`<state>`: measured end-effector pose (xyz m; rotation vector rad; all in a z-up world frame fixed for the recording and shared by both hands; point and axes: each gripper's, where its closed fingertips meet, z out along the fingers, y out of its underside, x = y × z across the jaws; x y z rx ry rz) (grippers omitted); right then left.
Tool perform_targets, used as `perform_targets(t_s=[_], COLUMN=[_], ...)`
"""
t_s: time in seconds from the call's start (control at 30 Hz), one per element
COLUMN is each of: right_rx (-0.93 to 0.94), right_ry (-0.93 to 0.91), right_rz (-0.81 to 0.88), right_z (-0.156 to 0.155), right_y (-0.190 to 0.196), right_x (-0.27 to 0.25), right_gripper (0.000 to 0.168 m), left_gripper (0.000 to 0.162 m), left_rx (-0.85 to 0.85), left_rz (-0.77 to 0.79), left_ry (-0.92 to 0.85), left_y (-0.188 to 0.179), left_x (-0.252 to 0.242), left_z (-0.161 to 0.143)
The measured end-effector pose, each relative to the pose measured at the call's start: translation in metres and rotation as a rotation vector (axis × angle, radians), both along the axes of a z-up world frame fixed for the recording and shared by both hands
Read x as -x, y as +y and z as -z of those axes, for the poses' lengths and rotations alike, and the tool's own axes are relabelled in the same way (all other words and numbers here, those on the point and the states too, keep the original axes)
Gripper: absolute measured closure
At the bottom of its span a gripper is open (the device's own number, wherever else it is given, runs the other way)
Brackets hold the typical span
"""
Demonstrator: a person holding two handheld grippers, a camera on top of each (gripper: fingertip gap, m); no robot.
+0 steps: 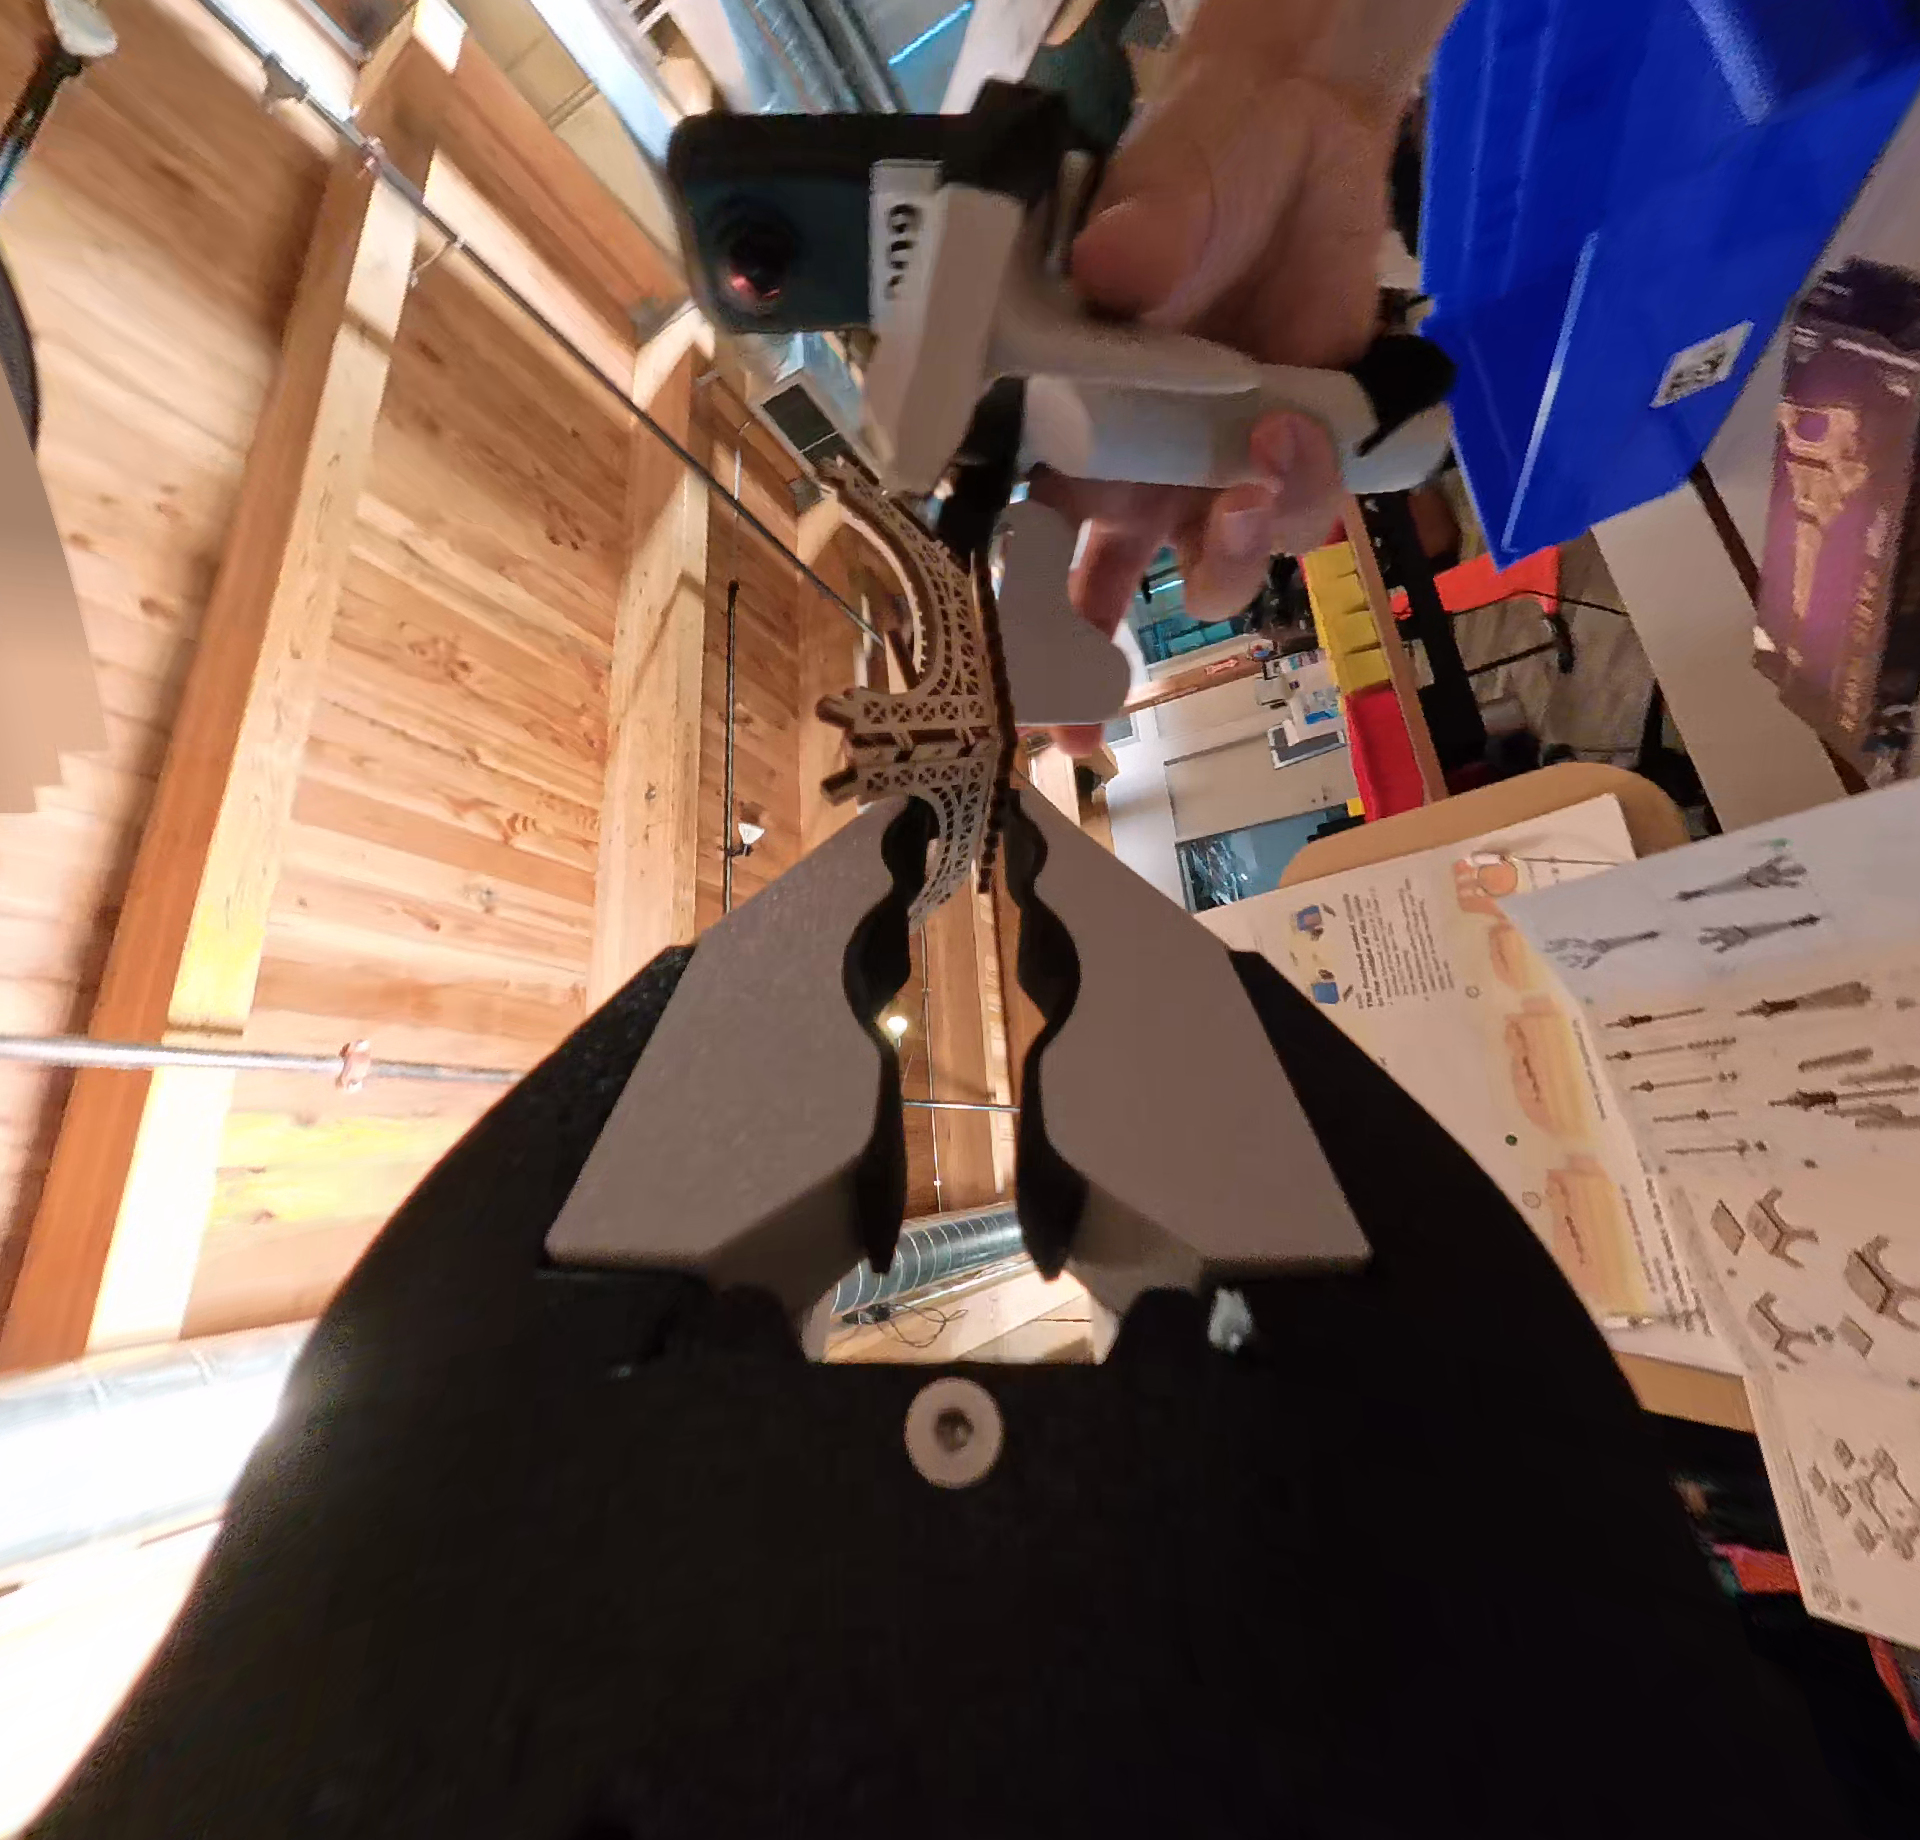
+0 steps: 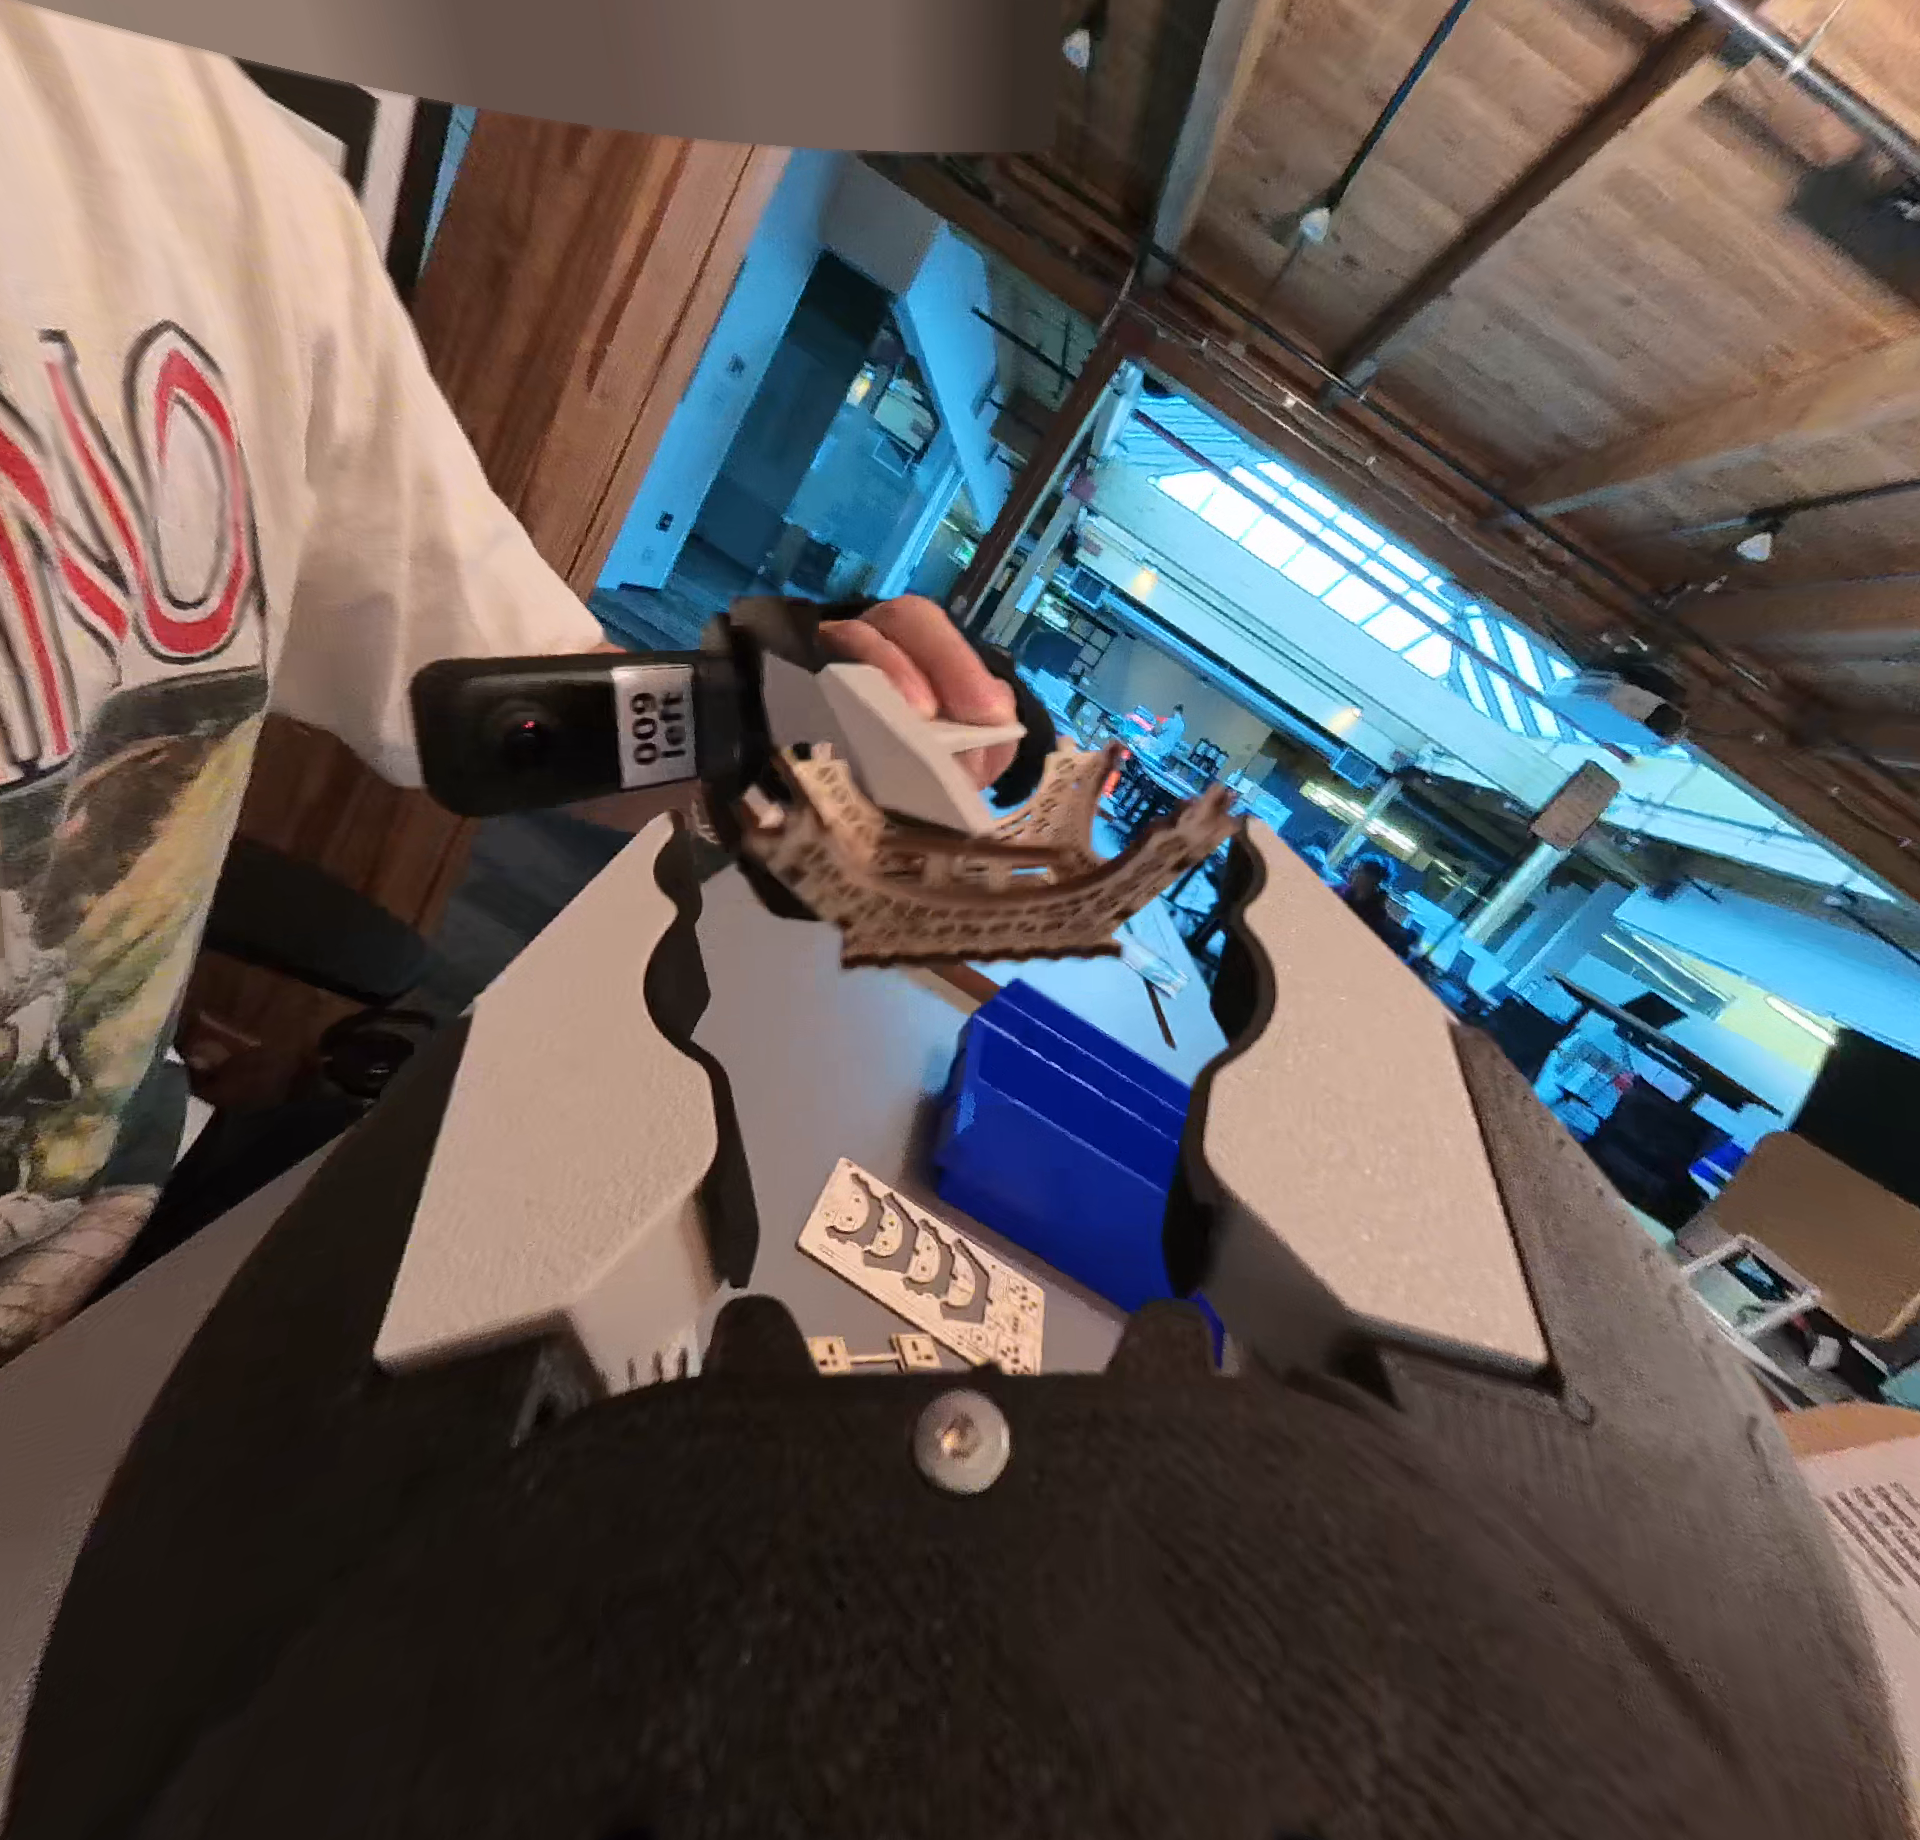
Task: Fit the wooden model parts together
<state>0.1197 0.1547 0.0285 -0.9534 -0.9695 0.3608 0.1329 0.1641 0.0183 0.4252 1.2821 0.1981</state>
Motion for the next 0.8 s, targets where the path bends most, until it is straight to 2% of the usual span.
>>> perform_targets(t_s=[0.1,0.27,0.57,0.7,0.8], right_rx=[-0.036,-0.147,-0.179,-0.164,-0.127], right_ry=[0.032,0.178,0.229,0.238,0.327], right_rz=[-0.009,-0.011,0.012,0.038,0.005], right_z=[-0.003,-0.023,-0.036,-0.039,-0.042], right_y=[0.001,-0.003,-0.009,-0.008,-0.005], right_x=[-0.001,-0.006,-0.013,-0.016,-0.022], right_gripper=[0.075,0.105,0.110,0.111,0.112], left_gripper=[0.151,0.151,0.150,0.148,0.144], left_rx=[0.055,0.124,0.313,0.297,0.285], left_rz=[0.032,0.046,0.125,0.132,0.106], left_ry=[-0.023,-0.085,-0.084,-0.022,0.060], left_y=[-0.003,-0.009,-0.012,-0.011,-0.007], left_x=[0.000,-0.005,-0.013,-0.016,-0.018], left_z=[-0.011,-0.024,-0.033,-0.033,-0.033])
